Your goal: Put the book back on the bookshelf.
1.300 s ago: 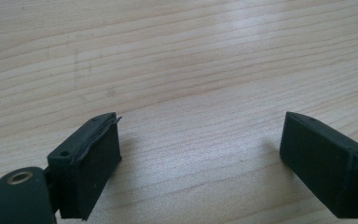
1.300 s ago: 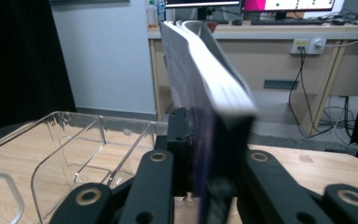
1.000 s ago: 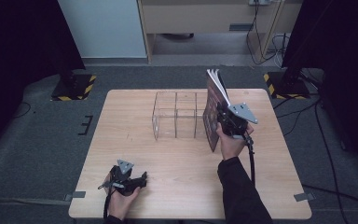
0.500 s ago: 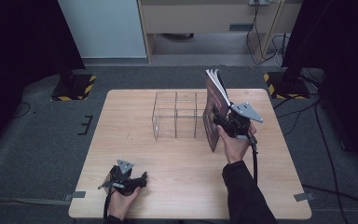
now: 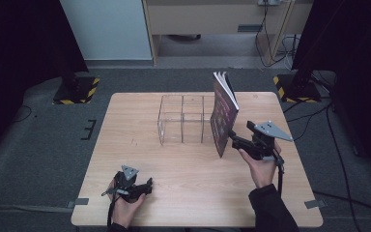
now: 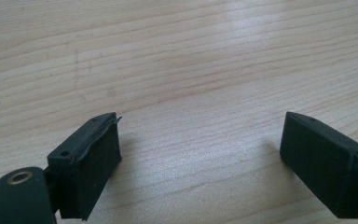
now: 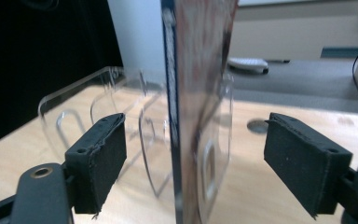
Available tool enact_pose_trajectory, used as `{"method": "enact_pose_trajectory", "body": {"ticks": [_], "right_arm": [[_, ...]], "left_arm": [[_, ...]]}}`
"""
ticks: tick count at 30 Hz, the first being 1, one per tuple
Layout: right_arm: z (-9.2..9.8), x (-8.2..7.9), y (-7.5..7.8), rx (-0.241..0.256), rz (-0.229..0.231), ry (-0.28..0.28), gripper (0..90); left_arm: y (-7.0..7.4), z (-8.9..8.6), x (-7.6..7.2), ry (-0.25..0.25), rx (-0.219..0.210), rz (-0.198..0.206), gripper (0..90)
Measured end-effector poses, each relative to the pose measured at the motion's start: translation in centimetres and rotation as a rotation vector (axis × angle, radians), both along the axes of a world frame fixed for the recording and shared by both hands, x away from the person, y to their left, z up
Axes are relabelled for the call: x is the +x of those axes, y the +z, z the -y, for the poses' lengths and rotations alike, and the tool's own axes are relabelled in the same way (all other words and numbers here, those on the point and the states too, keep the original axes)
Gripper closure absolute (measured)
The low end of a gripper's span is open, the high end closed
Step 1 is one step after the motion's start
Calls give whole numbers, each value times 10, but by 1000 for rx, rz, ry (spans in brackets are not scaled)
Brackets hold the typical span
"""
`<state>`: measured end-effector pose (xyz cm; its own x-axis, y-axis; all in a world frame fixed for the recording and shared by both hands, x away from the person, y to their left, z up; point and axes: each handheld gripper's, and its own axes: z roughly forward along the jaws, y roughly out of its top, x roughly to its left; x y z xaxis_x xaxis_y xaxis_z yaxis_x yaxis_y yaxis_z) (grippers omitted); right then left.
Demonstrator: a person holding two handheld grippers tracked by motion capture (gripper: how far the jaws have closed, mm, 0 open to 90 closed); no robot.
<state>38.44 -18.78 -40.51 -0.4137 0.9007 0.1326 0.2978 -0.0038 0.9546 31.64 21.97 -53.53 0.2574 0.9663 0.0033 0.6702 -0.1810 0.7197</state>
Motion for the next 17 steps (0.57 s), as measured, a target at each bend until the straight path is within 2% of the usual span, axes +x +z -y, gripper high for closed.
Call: {"method": "enact_pose_trajectory", "body": {"ticks": [4, 8, 12, 15, 17], "right_arm": [[14, -13, -17, -33, -43, 27, 178], [26, -22, -42, -68, -104, 56, 165], [36, -23, -66, -113, -195, 66, 138], [42, -25, -81, -135, -244, 67, 127], [45, -26, -89, -180, -273, 64, 119]], "left_arm": [[0, 0, 0, 0, 0, 0, 110], [0, 0, 0, 0, 0, 0, 110], [0, 0, 0, 0, -2, 0, 111], [0, 0, 0, 0, -3, 0, 112], [0, 0, 0, 0, -4, 0, 113]]}}
